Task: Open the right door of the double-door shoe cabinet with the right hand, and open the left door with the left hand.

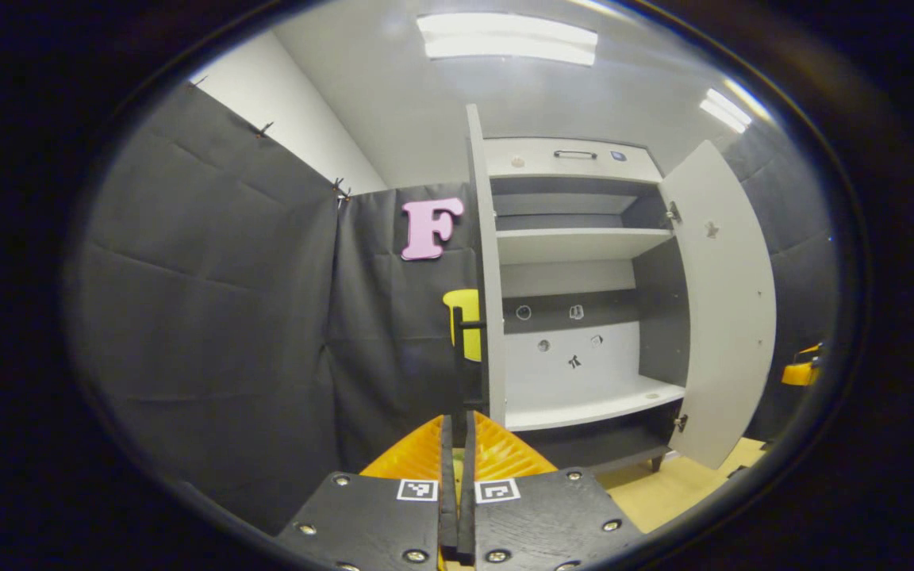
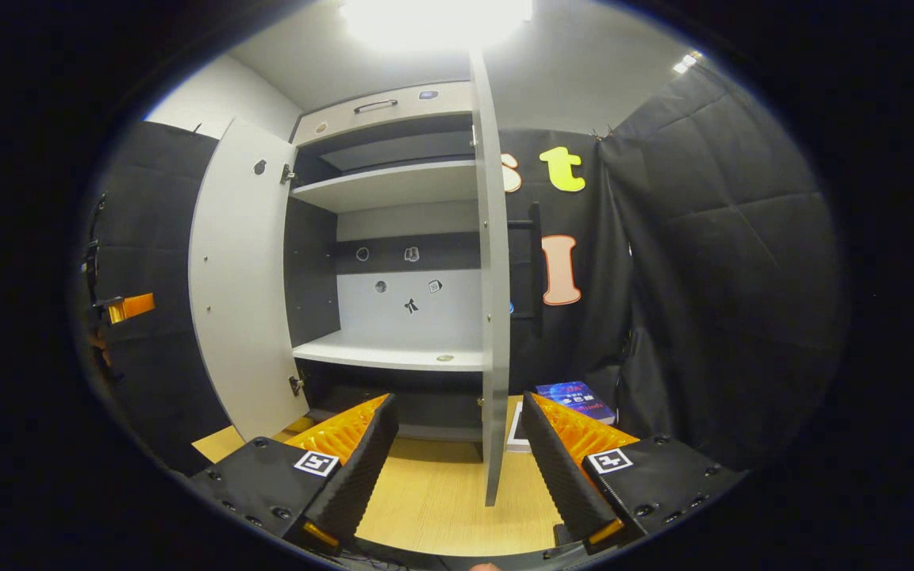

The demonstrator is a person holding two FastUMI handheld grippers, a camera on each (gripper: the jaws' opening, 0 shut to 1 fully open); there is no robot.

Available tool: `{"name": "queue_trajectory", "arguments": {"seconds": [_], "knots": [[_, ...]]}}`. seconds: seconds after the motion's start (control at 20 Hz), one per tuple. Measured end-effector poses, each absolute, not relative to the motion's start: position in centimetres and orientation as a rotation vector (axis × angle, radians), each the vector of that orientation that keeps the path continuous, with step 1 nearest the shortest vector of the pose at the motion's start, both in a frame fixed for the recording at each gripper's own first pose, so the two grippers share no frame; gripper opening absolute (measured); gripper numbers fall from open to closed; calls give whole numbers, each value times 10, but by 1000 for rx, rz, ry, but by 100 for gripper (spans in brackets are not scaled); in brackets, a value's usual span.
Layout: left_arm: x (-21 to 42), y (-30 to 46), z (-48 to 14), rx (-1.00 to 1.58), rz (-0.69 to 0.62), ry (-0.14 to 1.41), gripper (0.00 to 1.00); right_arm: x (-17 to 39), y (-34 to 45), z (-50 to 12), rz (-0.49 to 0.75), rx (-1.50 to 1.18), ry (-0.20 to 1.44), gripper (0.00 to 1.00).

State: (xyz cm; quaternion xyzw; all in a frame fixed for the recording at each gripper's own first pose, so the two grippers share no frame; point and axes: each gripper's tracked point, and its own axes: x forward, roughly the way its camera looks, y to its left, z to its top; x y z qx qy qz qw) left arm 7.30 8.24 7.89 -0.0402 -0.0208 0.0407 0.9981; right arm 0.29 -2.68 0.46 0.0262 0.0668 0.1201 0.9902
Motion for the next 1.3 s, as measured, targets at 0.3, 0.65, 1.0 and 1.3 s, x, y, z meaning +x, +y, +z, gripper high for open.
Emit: {"name": "queue_trajectory", "arguments": {"seconds": [0.3, 0.65, 1.0, 1.3], "knots": [[47, 75, 53, -62, 100, 3, 2, -5, -30, 6, 196, 75, 95, 98], [27, 54, 40, -76, 96, 4, 2, -10, -38, 9, 179, 108, 75, 98], [34, 56, 44, -74, 111, 1, 6, -6, -42, 17, 170, 114, 64, 98], [40, 61, 33, -80, 133, 40, 76, -1, -47, 18, 160, 126, 66, 98]]}}
